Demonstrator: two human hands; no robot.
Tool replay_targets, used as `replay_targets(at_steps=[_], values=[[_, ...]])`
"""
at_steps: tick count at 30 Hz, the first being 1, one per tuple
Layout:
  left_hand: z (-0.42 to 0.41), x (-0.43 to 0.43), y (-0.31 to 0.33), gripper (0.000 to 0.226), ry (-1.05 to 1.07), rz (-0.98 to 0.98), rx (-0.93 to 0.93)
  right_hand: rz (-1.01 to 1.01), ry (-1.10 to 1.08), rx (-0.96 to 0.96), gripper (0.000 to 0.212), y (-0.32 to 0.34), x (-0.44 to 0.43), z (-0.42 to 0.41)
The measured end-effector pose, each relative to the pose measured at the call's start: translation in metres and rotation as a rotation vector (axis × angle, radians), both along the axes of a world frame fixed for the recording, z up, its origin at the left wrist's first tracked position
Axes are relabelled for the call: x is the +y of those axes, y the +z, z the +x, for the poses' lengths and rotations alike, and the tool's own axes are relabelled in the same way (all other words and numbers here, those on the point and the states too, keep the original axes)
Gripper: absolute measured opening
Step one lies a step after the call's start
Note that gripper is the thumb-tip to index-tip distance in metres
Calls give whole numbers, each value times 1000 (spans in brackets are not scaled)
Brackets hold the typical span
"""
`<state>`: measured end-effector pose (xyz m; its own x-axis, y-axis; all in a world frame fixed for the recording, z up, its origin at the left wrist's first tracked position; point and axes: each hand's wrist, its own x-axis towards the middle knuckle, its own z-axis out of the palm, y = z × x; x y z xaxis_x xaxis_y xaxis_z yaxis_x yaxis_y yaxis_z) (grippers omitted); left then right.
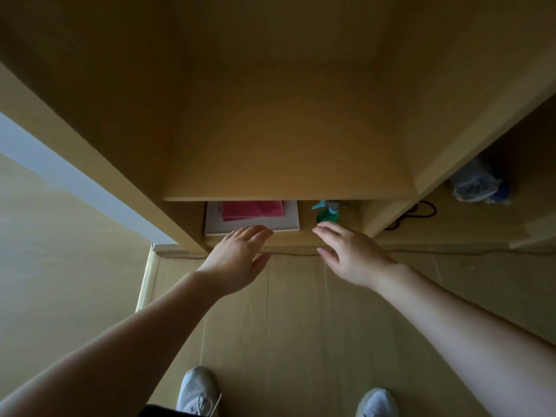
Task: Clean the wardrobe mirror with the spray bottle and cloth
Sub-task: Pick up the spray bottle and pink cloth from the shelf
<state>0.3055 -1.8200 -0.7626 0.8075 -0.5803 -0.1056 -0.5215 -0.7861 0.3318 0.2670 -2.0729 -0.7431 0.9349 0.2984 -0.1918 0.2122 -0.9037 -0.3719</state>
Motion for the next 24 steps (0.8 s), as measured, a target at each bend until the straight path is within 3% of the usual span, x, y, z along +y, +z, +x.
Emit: replay_targets(at_steps=[12, 24], values=[[57, -30, -146, 51, -104, 21, -116, -126, -2, -78, 50, -152, -18, 29], [69, -51, -178, 52, -115, -1, -200, -174, -139, -150, 52, -197, -48, 41]])
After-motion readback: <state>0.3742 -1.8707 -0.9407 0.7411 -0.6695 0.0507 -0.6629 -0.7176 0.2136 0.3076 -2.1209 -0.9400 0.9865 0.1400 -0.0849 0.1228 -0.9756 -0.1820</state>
